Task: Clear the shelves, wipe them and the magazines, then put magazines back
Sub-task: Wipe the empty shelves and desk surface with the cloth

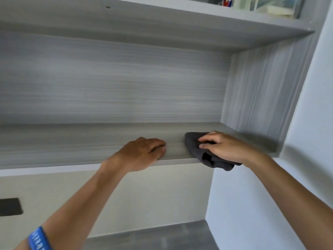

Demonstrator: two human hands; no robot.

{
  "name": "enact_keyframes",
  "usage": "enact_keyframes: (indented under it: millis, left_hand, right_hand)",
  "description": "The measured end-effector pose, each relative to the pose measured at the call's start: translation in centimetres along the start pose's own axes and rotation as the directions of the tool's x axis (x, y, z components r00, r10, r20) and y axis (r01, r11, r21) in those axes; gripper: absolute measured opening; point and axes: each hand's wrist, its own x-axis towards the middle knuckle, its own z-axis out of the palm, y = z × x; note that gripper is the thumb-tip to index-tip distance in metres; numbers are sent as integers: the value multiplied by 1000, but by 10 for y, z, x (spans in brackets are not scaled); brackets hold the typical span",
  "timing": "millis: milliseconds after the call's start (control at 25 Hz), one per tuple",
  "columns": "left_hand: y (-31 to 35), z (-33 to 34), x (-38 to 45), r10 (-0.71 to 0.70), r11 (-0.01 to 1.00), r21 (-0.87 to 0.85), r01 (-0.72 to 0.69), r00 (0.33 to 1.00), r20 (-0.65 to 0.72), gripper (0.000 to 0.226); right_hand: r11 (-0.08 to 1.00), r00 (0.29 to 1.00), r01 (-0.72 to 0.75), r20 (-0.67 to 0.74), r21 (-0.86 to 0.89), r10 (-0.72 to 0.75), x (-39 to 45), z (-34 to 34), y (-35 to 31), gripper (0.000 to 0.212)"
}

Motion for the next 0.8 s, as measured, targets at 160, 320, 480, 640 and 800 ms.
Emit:
enact_keyframes:
  millis: [160,320,480,640,800]
  left_hand:
    - [1,3,1,65,989,135,-65,998,10,42]
    - [-3,8,5,76,981,176,-80,997,31,46]
    - [-5,11,20,67,971,227,-76,997,50,44]
    - [-11,6,28,58,932,335,-137,970,235,65]
    - [-13,7,27,15,951,299,-75,980,197,58]
  right_hand:
    - [994,994,-105,-30,9,105,15,5,-1,13]
    - [965,960,-259,-120,-45,252,18,-12,27,30]
    - [876,943,-319,-217,-361,254,24,7,16,65]
    - [944,971,57,-201,-324,-128,8,39,-8,52]
    - [958,982,-84,-185,-275,33,4,-7,58,48]
